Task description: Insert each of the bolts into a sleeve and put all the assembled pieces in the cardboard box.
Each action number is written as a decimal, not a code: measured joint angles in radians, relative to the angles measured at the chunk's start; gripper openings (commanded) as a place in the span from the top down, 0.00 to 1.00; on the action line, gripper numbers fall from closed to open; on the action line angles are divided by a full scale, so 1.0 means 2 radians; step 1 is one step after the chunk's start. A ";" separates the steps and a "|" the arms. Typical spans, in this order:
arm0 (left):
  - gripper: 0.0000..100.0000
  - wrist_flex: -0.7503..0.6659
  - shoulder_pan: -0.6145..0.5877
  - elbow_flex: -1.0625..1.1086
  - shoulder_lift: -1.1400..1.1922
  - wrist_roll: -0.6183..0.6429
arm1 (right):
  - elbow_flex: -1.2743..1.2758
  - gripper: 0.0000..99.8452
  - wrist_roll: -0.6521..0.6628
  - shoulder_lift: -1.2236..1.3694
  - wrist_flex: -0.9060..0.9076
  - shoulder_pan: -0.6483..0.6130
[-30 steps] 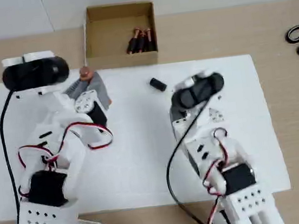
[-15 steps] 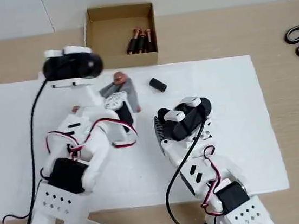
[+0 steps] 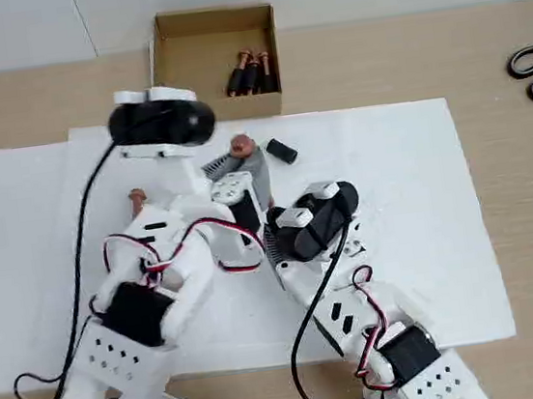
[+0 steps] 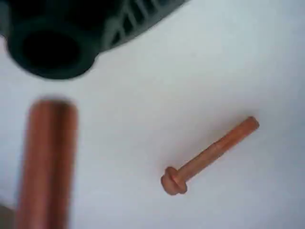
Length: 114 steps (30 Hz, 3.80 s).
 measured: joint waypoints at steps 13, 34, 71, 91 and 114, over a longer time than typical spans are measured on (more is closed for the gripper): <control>0.99 0.000 0.008 0.012 0.000 0.000 | 0.000 1.00 0.000 0.000 0.000 -0.002; 0.99 -0.025 0.022 0.048 0.000 -0.033 | 0.000 1.00 0.000 0.000 0.001 -0.002; 0.98 0.008 0.053 0.086 0.000 -0.078 | 0.000 1.00 -0.001 0.000 0.001 -0.001; 0.80 0.094 0.053 0.063 -0.001 -0.081 | 0.003 1.00 -0.001 0.001 0.001 -0.002; 0.68 0.249 0.048 -0.010 -0.002 -0.077 | 0.004 1.00 0.000 0.000 0.002 -0.004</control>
